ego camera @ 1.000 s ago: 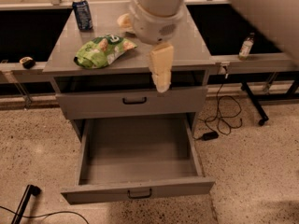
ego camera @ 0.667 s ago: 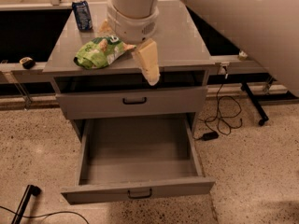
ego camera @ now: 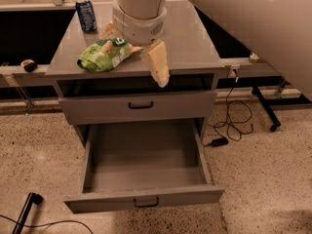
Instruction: Place green rice chip bag into middle drawer
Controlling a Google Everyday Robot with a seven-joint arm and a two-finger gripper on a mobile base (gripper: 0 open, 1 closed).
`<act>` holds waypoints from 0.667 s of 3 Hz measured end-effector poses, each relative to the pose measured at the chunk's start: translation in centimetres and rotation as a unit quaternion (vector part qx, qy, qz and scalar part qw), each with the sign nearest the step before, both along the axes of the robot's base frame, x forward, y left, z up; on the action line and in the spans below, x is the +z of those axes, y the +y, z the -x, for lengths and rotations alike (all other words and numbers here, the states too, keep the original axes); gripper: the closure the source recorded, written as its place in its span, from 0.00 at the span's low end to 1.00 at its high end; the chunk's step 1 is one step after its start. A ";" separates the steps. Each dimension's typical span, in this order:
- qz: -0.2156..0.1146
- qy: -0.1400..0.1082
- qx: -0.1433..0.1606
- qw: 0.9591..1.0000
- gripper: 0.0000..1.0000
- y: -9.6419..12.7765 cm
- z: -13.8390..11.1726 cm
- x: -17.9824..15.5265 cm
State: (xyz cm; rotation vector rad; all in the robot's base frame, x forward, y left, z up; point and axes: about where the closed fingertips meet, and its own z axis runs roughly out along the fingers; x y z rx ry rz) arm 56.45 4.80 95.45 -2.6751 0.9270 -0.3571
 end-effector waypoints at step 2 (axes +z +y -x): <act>-0.028 -0.038 0.059 0.997 0.00 1.9 -5.7 0.3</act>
Offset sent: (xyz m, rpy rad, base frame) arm 0.0893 0.0288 0.0066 0.0880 -0.1226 0.2046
